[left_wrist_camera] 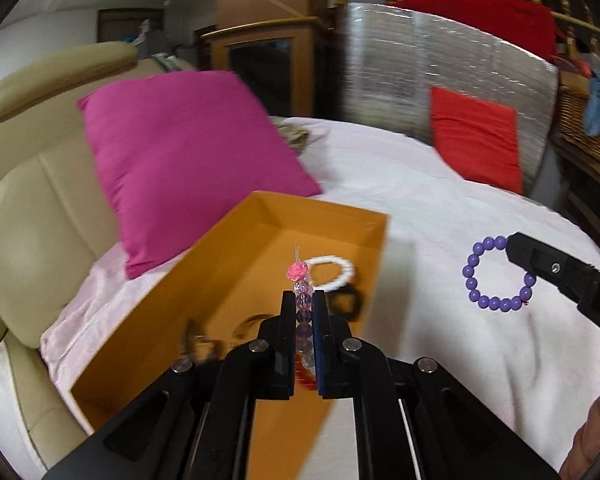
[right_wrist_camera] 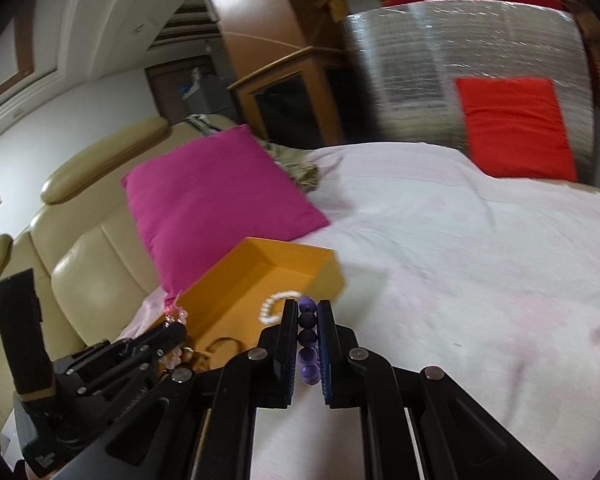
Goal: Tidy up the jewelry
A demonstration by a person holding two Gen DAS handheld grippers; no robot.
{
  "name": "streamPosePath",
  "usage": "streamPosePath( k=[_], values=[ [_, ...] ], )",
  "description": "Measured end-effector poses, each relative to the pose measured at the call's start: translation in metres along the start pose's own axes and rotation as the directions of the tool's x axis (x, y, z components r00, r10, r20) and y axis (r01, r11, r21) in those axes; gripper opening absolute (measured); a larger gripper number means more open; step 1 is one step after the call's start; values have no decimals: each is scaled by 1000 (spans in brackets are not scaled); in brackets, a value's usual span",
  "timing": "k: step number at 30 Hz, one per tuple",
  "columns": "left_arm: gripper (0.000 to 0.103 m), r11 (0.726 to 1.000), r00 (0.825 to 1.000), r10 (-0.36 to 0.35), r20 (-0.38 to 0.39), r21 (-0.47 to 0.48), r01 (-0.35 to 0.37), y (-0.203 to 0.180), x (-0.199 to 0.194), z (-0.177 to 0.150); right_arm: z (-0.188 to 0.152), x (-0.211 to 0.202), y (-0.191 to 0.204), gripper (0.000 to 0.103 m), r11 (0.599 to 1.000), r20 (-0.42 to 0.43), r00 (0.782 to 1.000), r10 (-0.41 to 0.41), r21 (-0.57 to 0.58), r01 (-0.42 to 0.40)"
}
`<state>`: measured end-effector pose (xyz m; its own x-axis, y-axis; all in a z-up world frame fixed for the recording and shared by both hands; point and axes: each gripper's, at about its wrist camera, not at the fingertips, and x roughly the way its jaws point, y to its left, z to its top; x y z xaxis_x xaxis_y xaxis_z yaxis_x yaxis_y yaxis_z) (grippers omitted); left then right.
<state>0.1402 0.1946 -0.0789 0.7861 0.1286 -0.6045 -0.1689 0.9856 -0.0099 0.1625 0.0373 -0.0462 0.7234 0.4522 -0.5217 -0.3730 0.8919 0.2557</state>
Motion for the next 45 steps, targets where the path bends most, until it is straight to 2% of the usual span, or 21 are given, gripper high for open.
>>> streamPosePath(
  k=[7,15,23,27,29,31,33,38,42,44,45],
  values=[
    [7,996,995,77,-67,-42,-80,28,16,-5,3,40,31,11,999,-47,998,52,-8,-52],
    [7,986,974,149,-170,-55,-161,46,34,-18,-8,79,41,11,995,-109,989,98,10,-97],
    [8,981,951,136,-279,-94,-168,59,53,-29,-8,111,37,11,992,-150,981,124,55,-116],
    [8,978,942,147,-301,-99,-184,60,55,-31,-5,129,35,11,986,-176,972,157,88,-143],
    [14,977,940,151,-307,-97,-188,60,56,-30,-3,134,34,12,981,-176,969,172,116,-153],
    [45,976,939,157,-306,-94,-194,59,55,-29,-2,139,32,18,977,-189,965,184,142,-158],
    [56,972,943,194,-272,-76,-221,57,50,-27,-1,137,28,24,975,-183,966,183,161,-155],
    [64,965,951,250,-180,-38,-260,51,30,-19,-2,111,21,24,976,-173,968,179,157,-153],
    [70,947,942,320,-105,-5,-322,42,1,-10,-1,74,16,24,989,-169,977,129,95,-114],
    [73,950,949,309,-64,-26,-311,40,-21,-6,0,51,14,37,994,-172,979,106,59,-97],
    [77,952,952,303,-46,-39,-305,40,-30,-4,0,40,14,56,996,-170,981,90,41,-84]
  ],
)
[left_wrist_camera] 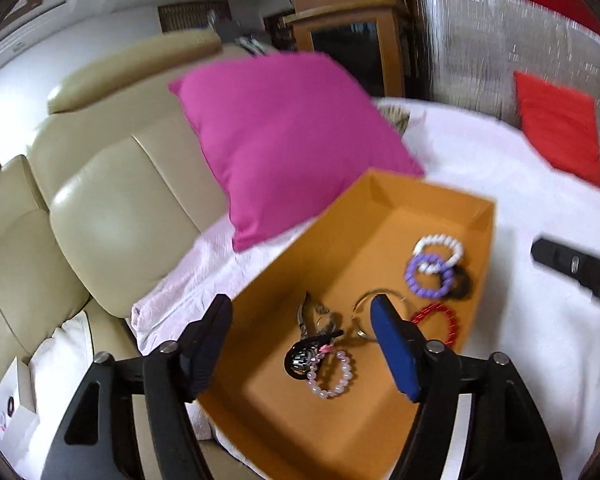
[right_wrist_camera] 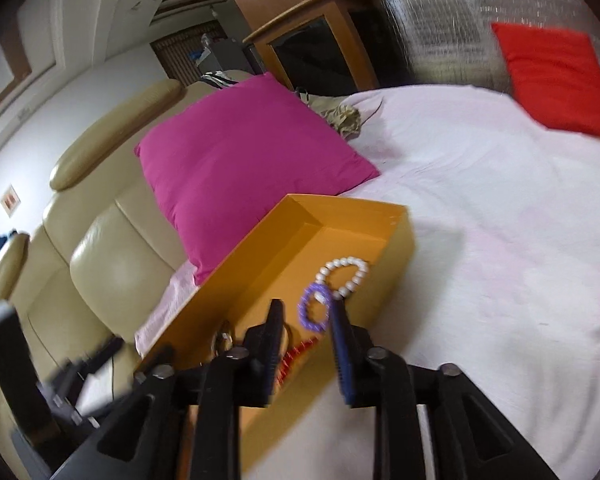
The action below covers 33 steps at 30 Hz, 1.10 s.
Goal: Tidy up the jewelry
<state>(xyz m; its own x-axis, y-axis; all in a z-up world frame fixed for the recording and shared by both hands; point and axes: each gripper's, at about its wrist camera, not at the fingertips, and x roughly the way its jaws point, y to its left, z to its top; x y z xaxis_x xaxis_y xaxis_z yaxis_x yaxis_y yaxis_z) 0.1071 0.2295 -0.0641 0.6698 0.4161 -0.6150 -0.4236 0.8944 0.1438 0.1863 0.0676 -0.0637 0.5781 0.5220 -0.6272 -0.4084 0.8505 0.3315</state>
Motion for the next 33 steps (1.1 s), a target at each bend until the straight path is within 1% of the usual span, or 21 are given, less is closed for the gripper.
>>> streamPosePath(
  k=[1,2,4,6,10,13,19,22,23,24,25,28,33],
  values=[
    [84,1000,1000,-3,14,-9,3,2,-10,0,-2,-13,2,65,1000,12,1000,-16,-19,16],
    [86,1000,1000,-7,27,-14,7,3,-20,1,-5,-27,4,71,999,32,999,-23,-40,25],
    [86,1000,998,-24,60,-15,25,6,-45,4,-10,-51,10,71,994,51,997,-56,-91,60],
    [86,999,996,-25,89,-19,27,8,-69,9,-14,-73,17,71,988,62,995,-78,-126,85],
    [86,999,990,-25,136,-25,29,13,-110,14,-25,-119,28,71,983,90,993,-79,-158,92],
    [86,999,986,-36,165,-25,41,17,-139,15,-30,-147,35,71,984,104,992,-78,-154,94],
    [86,999,975,-26,222,-15,30,22,-191,15,-46,-191,56,71,977,113,990,-78,-189,99],
    [87,1000,971,-19,239,-13,23,26,-210,13,-55,-206,66,71,976,114,991,-72,-198,93],
    [90,1000,970,-15,243,-12,18,27,-214,12,-58,-210,68,71,976,113,991,-70,-195,91],
    [96,1000,970,-8,245,-10,11,28,-217,11,-61,-213,69,71,978,113,991,-67,-192,88],
    [99,1000,968,0,251,-12,3,29,-223,9,-63,-215,71,71,978,111,992,-62,-189,83],
    [99,1000,961,15,278,-11,-12,33,-234,3,-71,-217,78,72,978,104,992,-72,-189,91],
    [99,1000,964,15,266,-10,-13,40,-237,-2,-80,-215,90,72,975,106,989,-101,-188,120]
  ],
)
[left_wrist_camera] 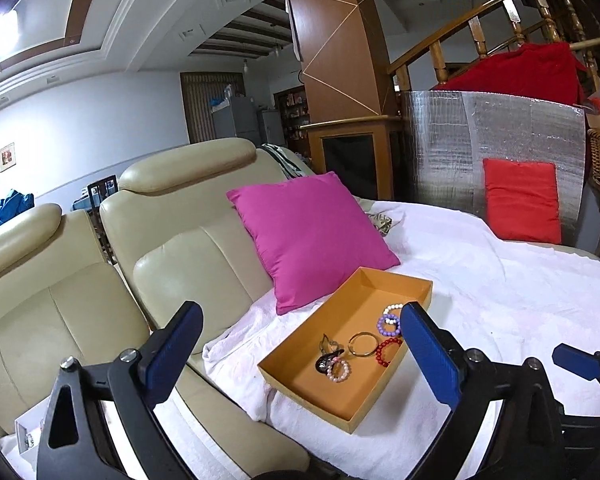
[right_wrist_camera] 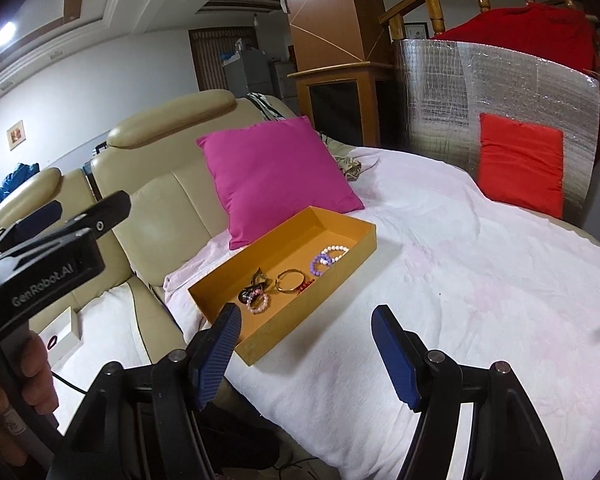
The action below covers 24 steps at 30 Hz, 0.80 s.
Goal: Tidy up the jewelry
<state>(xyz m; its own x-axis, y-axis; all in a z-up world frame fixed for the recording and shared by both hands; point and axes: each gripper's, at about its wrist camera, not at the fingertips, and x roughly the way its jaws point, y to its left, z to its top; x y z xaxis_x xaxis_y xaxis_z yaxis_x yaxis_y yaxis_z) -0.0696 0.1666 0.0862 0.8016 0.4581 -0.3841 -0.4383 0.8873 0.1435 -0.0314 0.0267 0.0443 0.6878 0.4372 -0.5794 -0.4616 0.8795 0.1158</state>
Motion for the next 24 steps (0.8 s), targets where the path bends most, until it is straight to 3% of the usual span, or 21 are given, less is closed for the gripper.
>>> streamPosePath(
  k=[7,17,24],
  values=[
    [99,1000,1000,19,-13,-18,-19,15,4,-7,-1,-1,14,72,998,39,997,-64,20,64],
    [99,997,997,74,-28,7,-73,29,18,-16,0,12,34,72,997,28,997,-73,6,73],
    [99,996,995,84,-45,-39,-86,40,20,-16,2,14,32,72,996,27,996,-86,15,86]
  ],
)
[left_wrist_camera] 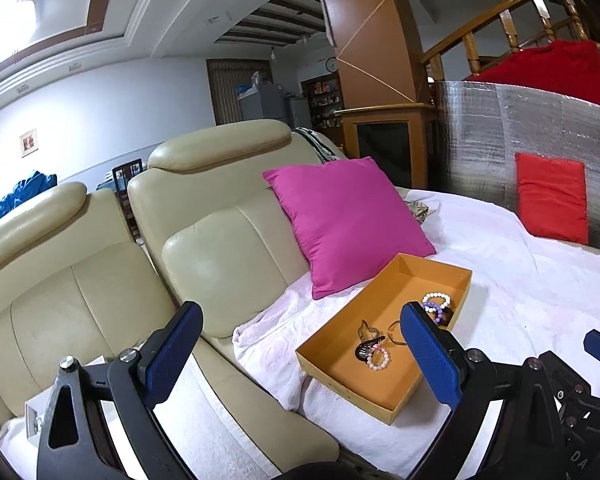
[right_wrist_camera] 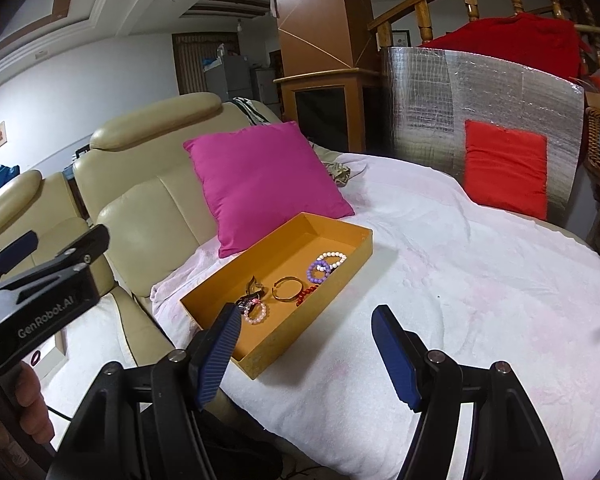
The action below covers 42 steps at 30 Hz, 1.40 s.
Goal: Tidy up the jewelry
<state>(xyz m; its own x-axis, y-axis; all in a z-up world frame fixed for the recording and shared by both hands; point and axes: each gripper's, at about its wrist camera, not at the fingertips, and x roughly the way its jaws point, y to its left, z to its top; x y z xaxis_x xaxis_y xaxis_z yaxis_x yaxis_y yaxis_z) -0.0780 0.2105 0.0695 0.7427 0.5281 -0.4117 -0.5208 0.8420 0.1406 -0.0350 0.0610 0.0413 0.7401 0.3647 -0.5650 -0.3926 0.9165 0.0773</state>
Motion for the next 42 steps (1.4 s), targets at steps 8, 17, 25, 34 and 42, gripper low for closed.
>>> streamPosePath(
  k=[8,17,25,34,42],
  values=[
    [99,1000,999,-31,-38,1,31,7,7,-2,2,-2,2,72,1000,6,1000,-13,8,13],
    [99,998,997,-57,-49,-1,57,11,7,-1,5,-5,0,72,999,10,1000,-18,33,18],
    [99,998,996,-62,-57,-7,62,9,8,0,7,-9,-7,72,999,10,1000,-13,40,13],
    [99,997,994,-78,-70,-13,77,7,25,1,11,12,-5,72,999,-15,999,-31,32,31],
    [99,998,993,-59,-102,-5,59,-3,53,2,13,46,-5,72,999,-44,999,-16,32,18]
  ],
)
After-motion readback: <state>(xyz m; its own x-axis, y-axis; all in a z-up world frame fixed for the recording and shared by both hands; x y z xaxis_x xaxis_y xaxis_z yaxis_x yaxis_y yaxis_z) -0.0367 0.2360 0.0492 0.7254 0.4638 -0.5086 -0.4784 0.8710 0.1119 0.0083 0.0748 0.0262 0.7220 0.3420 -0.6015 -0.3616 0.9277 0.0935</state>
